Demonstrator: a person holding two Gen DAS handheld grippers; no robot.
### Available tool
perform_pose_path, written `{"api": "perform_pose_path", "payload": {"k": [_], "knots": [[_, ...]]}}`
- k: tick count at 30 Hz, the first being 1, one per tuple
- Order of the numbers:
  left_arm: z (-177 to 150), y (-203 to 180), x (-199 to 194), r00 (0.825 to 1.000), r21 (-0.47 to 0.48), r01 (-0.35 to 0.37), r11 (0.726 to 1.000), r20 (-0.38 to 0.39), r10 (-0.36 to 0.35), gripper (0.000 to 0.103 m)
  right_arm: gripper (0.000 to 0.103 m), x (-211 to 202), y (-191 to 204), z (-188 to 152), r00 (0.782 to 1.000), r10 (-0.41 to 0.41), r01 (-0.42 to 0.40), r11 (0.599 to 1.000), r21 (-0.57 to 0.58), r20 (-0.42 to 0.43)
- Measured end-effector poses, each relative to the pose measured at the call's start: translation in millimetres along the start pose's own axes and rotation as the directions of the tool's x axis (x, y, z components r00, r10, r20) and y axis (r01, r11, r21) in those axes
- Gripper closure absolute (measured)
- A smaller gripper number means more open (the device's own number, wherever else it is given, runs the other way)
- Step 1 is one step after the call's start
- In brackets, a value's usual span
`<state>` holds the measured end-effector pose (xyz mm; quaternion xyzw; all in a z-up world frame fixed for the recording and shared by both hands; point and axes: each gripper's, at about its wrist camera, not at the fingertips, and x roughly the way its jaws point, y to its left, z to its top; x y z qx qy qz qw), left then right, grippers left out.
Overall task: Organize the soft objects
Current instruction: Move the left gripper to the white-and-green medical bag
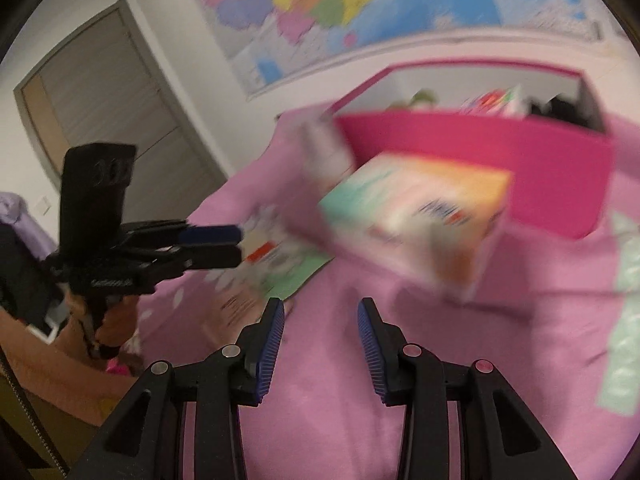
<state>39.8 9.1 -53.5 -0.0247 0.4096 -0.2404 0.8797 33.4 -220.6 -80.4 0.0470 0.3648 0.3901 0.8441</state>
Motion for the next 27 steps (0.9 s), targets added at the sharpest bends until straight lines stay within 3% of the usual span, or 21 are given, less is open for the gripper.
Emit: {"api": "perform_pose_path", "payload": {"k": [6,14,19,27], "knots": [[-25.2,12.9,-3.6,0.999,-0.058,0.010,0.998,-0.040,-0.013,0.059,0.064,24.3,17.3,-7.6,0.997,0.058,-0.057,0.998,0.006,-0.058],[-24.5,30.7,-5.0,0.999,-0.116,-0.024,0.993,-0.029,0.021,0.059,0.059,45.9,25.4,4.9,0.993,0.075,-0.074,0.997,0.008,-0.086],[-17.6,48.3,3.4,0.999,-0.163,-0.042,0.986,-0.036,0.037,0.058,0.057,56.9,25.8,16.5,0.994,0.063,-0.061,0.998,0.025,-0.090],[-17.5,63.9,13.4,0.998,-0.208,0.006,0.978,-0.053,-0.017,0.058,0.054,82.3,11.8,28.5,0.995,0.017,-0.006,0.994,0.113,-0.096]]}}
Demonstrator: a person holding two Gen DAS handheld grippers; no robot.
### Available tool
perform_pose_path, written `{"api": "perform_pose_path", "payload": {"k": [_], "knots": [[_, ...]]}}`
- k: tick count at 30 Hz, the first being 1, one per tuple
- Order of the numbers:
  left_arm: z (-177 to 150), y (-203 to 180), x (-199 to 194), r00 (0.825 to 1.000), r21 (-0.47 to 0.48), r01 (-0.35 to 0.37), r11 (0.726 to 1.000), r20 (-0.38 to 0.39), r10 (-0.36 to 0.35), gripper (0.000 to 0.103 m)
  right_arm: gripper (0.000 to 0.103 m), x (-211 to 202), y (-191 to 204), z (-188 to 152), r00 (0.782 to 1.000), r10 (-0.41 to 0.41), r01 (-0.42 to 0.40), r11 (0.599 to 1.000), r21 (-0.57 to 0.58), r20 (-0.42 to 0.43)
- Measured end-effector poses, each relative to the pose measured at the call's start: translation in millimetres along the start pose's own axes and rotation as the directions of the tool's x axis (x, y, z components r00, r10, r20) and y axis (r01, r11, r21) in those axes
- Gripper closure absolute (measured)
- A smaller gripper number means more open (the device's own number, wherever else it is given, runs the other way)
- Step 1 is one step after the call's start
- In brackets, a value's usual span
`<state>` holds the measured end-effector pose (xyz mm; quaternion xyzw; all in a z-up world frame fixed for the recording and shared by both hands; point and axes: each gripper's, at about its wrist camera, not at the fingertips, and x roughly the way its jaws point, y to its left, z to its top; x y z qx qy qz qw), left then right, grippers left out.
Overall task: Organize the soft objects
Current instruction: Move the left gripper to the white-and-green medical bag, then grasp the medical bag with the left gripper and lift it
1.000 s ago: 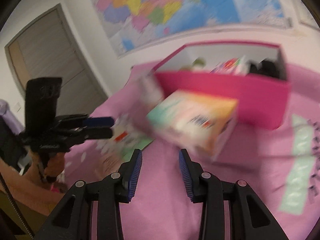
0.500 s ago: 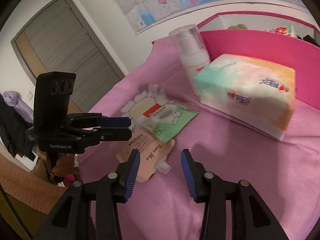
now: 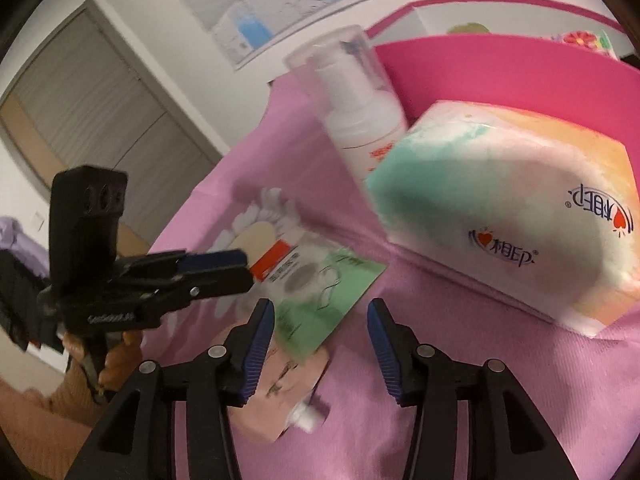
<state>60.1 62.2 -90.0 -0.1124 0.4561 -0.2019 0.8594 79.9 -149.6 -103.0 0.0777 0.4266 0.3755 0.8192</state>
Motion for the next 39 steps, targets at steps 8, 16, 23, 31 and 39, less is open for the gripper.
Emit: {"api": "perform_pose_path", "payload": {"k": [8,16,23,31,39], "knots": [[-0.1,-4.4,4.5,0.995,0.013,0.090,0.996,-0.033,-0.090,0.054,0.051,11.7,3.5,6.8,1.000,0.018,-0.018,1.000,0.010,0.012],[0.2,-0.6,6.2,0.985,-0.027,0.167,0.986,-0.031,-0.168,0.054,0.074,12.1,-0.9,4.7,0.999,0.037,-0.037,0.999,0.010,0.022],[3.9,-9.5,13.1,0.978,-0.011,0.206,0.979,-0.029,-0.206,0.069,0.084,-11.3,-1.4,-0.2,0.996,0.026,-0.024,0.999,-0.024,0.087],[16.8,-13.2,26.7,0.985,0.011,0.160,0.987,-0.061,-0.159,0.064,0.086,-33.4,-9.0,-9.1,0.994,0.007,-0.004,0.999,-0.032,0.107],[31.3,-33.2,46.3,0.947,0.051,0.301,0.952,-0.135,-0.292,0.051,0.086,-37.5,-6.6,-10.1,0.994,0.020,-0.012,0.998,-0.069,0.111]]}}
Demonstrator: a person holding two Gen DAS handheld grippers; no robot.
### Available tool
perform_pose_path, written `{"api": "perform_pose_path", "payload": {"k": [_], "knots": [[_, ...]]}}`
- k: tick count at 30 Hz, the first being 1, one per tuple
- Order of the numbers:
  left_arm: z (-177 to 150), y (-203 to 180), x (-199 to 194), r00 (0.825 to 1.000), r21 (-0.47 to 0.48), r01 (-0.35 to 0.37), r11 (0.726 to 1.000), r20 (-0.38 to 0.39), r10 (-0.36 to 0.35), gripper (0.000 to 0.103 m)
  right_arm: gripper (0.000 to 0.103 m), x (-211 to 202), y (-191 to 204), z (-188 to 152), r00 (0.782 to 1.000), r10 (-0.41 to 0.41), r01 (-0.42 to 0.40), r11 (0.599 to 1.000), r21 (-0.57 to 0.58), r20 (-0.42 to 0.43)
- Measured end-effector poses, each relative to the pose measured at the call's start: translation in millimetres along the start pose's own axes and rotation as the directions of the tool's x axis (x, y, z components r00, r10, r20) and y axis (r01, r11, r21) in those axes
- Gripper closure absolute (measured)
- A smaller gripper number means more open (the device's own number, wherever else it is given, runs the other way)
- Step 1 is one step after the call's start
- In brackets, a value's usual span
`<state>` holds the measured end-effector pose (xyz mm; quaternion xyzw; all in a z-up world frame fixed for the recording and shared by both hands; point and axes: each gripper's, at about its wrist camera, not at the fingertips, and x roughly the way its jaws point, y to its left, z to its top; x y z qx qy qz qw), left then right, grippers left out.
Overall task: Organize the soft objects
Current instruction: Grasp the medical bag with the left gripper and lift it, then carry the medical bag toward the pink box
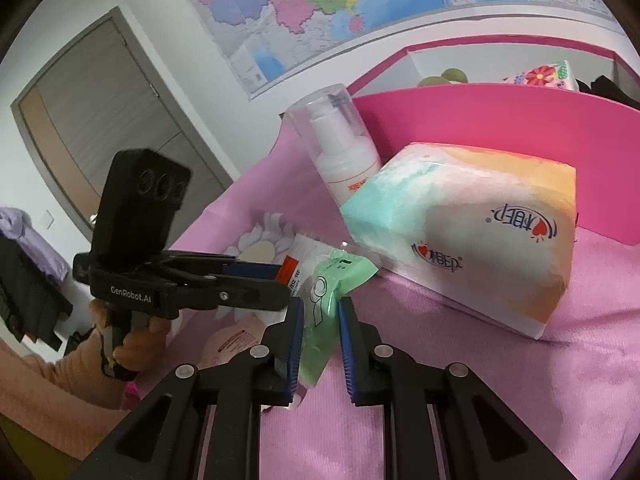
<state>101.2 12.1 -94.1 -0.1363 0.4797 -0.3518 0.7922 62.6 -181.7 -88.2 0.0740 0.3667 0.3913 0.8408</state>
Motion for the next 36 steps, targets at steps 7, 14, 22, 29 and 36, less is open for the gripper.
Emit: {"api": "perform_pose_path", "payload": {"k": [7,14,22,29,36], "knots": [[2.8,-33.4,-14.0,0.997,0.078,-0.056,0.995,0.048,0.052,0.074,0.087,-18.2,-2.1,-2.6,1.000,-0.003,0.003,1.000,0.010,0.017],[21.9,-72.8,-32.1,0.990,0.179,-0.097,0.979,0.116,0.077,0.074,0.085,-55.3,0.7,10.0,0.997,-0.009,0.010,1.000,-0.015,0.081],[76.7,-99.7,-34.6,0.979,0.232,-0.137,0.963,0.180,0.096,0.074,0.084,-84.3,-11.1,46.3,0.984,-0.056,0.065,0.997,-0.047,0.170],[111.2,-109.9,-19.0,0.971,0.250,-0.184,0.951,0.196,0.136,0.074,0.084,-88.9,-31.0,73.6,0.974,-0.096,0.110,0.992,-0.061,0.203],[131.7,-117.0,-6.5,0.972,0.240,-0.191,0.952,0.183,0.149,0.074,0.084,-91.4,-49.2,87.3,0.969,-0.110,0.125,0.991,-0.055,0.219]]}}
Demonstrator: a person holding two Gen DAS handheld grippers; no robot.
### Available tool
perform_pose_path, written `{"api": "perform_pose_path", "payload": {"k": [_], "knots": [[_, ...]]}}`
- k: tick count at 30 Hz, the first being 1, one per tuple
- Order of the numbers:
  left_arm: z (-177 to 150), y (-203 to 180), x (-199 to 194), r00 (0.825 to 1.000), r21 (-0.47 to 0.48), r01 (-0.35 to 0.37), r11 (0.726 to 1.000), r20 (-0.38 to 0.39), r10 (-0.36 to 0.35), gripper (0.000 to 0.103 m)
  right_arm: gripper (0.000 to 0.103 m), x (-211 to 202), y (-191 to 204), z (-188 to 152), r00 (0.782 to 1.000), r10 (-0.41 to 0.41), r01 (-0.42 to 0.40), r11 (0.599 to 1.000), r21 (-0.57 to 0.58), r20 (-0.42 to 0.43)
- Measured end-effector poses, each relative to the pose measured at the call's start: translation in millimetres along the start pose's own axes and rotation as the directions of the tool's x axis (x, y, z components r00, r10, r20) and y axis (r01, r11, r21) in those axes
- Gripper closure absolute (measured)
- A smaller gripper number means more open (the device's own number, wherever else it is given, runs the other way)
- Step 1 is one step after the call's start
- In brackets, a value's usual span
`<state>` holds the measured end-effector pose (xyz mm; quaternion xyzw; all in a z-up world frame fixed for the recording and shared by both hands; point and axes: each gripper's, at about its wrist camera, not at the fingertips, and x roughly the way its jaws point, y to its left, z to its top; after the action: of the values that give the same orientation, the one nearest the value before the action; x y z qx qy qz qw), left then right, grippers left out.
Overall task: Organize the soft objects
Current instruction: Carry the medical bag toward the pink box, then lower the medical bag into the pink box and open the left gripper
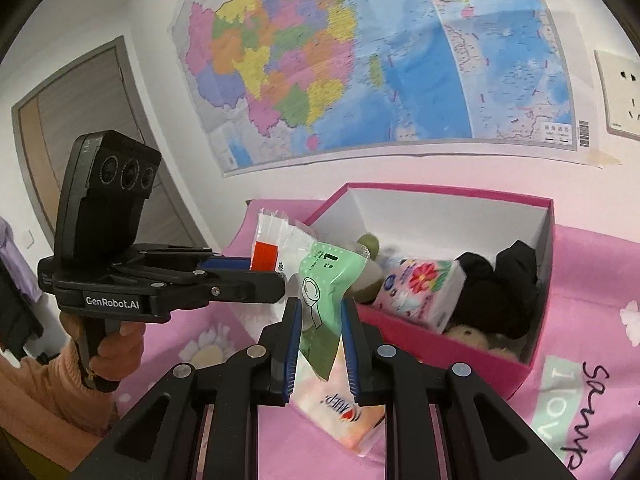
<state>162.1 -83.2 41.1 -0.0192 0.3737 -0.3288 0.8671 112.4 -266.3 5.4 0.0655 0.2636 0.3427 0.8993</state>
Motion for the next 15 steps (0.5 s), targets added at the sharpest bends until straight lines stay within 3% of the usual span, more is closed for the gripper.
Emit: {"api": "perform_pose_path", "payload": {"k": [7,15], "knots": [[-0.4,-22.9,0.6,1.000,0.050,-0.002,0.999,-0.003,0.002,0.074,0.084,-15.0,-5.5,-1.8,1.000,-0.011,0.011,1.000,-0.011,0.007],[-1.5,-22.5,-2.7,1.000,0.057,0.007,0.998,0.007,-0.008,0.074,0.084,-16.1,4.3,-2.0,0.999,-0.043,0.043,0.998,-0.050,-0.004]]}}
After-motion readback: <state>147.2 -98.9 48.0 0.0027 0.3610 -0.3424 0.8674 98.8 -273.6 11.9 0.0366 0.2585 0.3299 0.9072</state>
